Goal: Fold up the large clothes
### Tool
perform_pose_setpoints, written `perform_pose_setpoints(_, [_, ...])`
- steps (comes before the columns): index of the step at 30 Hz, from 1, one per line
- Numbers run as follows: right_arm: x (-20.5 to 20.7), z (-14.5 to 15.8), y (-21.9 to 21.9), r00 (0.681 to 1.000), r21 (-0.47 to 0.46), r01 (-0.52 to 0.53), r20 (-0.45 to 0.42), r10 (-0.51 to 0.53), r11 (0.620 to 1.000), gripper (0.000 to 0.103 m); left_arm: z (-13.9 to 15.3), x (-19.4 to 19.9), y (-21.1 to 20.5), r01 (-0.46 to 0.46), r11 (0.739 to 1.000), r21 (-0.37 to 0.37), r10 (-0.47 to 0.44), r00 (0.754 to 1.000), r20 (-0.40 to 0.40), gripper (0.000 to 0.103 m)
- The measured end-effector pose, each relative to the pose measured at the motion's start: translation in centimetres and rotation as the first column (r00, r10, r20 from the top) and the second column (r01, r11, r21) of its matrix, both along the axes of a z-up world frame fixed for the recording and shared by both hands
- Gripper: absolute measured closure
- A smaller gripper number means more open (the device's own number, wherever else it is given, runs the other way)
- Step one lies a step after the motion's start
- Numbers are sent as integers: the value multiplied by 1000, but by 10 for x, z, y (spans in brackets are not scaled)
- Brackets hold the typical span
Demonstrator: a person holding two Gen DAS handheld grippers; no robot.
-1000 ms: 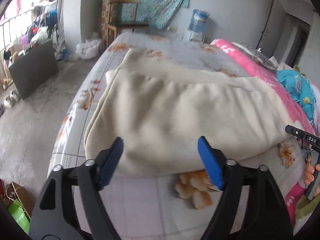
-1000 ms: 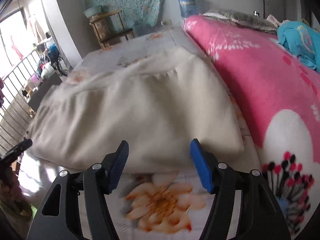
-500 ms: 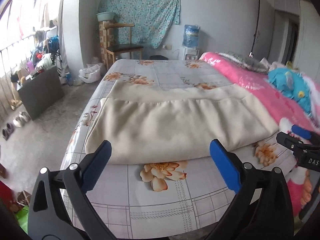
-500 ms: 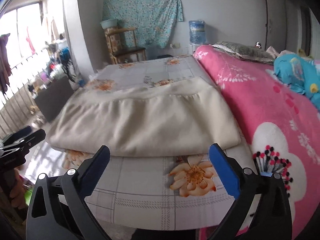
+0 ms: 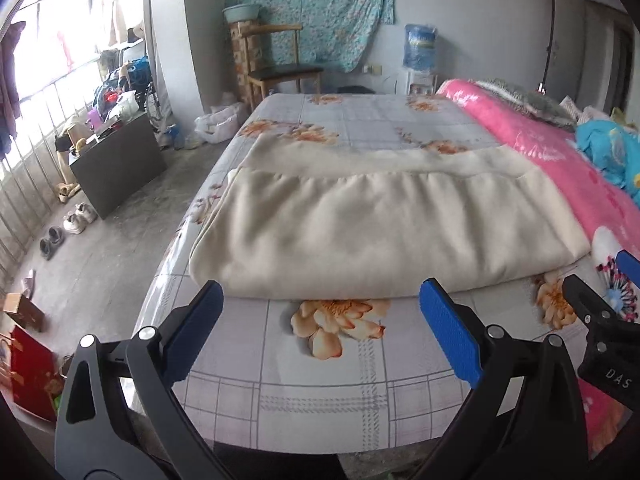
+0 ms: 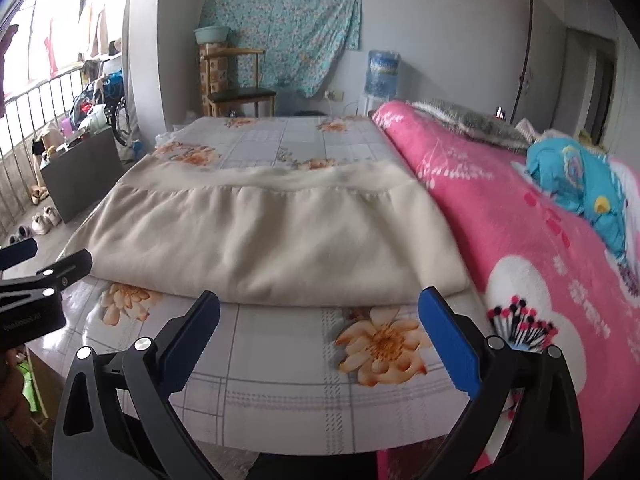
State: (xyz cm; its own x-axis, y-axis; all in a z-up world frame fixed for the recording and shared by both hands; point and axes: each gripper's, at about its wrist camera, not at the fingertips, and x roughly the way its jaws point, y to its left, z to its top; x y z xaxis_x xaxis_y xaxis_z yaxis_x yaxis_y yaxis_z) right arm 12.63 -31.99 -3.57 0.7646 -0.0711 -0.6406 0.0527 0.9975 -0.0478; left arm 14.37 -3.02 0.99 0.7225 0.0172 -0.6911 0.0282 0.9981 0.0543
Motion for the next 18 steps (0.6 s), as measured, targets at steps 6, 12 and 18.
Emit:
perform_pose_setpoints(6, [4,3,-2,1000,20,5,-25,-4,1000,6,-2,0,-1,-15,1000,-13,14,999,-40,8])
perform_pose_setpoints(12, [4,4,-3,999,41,15,-39,-14,999,6,-4,-1,-5,-22,1000,-19,21,997,-71,8])
perform_pose_setpoints(18, [5,1,1,998,34,11,-55,-9,999,6,0,-2,-4,-33,999,-36,31,997,-66,8])
